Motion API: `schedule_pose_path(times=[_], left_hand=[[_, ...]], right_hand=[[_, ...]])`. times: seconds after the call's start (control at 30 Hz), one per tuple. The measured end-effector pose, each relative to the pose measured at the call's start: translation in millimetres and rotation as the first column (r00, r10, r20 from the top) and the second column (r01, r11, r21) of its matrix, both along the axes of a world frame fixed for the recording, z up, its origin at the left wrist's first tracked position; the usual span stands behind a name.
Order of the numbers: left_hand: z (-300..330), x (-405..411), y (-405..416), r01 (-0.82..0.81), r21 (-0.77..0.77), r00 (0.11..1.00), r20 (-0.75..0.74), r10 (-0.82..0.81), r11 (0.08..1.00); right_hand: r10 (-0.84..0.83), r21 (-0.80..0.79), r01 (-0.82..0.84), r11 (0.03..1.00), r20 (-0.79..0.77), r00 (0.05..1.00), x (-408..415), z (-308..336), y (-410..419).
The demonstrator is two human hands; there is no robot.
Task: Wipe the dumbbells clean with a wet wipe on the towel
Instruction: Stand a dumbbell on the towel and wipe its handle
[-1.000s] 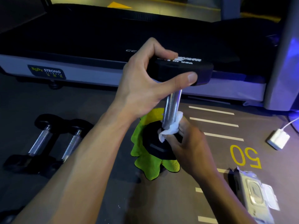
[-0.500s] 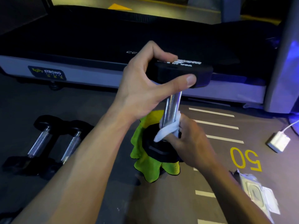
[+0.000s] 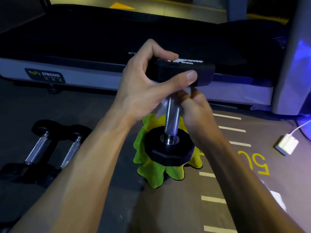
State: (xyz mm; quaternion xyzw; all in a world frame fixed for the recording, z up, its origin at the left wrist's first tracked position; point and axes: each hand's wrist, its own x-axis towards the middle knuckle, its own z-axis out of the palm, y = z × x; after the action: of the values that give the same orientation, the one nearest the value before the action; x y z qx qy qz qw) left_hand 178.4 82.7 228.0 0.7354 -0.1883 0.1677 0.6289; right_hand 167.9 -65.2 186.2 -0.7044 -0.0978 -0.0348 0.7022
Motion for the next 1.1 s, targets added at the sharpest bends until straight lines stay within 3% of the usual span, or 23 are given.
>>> schedule_pose_path(times=[0.1,0.17,0.3,0.43,0.57,0.67,0.73,0.83,0.97,1.1], left_hand=[[-0.3,-0.3,2.6,0.001,-0.016,1.0,0.006,-0.001,1.0],[-0.1,-1.3,4.8,0.025,-0.032,1.0,0.002,-0.025,0.999],[-2.2,-3.0,8.8,0.069,-0.022,0.998,0.013,-0.069,0.997],[-5.7,-4.2,6.6,0.065,-0.01,0.997,0.037,-0.065,0.998],[-6.4,-7.0,7.8,0.059,-0.009,0.997,0.048,-0.058,0.998],[-9.2,-7.3,7.2,0.054,-0.025,0.998,0.034,-0.053,0.998],[-11.1,-7.3,6.2,0.028,-0.047,0.999,0.036,-0.026,0.999],[-16.1,-9.1,0.9,0.006,-0.084,1.0,0.015,-0.005,0.996],[-29.1,-13.9,-10.5,-0.088,-0.099,0.996,-0.01,0.087,0.991],[-48.5,-20.7,-20.6,-0.077,-0.219,0.942,-0.336,-0.001,0.973]], right_hand=[[0.023,0.4,0.024,0.916,-0.113,0.993,3.8,-0.5,4.4],[0.125,0.473,-0.03,0.881,-0.17,0.977,5.8,-9.5,3.0],[0.208,0.308,-0.14,0.941,-0.201,0.957,1.8,-18.8,-11.0],[0.122,0.129,-0.136,0.982,0.111,0.986,-4.7,-8.3,-1.8],[0.049,-0.041,-0.042,0.998,0.175,0.983,-3.7,-15.5,10.8],[0.133,-0.393,-0.047,0.918,0.195,0.972,-14.5,-30.3,-11.0],[0.212,-0.531,-0.119,0.839,0.118,0.97,-27.4,-38.4,-22.1],[0.235,-0.591,-0.157,0.791,0.057,0.97,-40.8,-46.6,-31.0],[0.105,-0.537,-0.06,0.841,0.054,0.993,-46.7,-51.2,-33.4],[0.074,-0.552,-0.045,0.832,0.03,0.997,-40.9,-54.1,-33.7]])
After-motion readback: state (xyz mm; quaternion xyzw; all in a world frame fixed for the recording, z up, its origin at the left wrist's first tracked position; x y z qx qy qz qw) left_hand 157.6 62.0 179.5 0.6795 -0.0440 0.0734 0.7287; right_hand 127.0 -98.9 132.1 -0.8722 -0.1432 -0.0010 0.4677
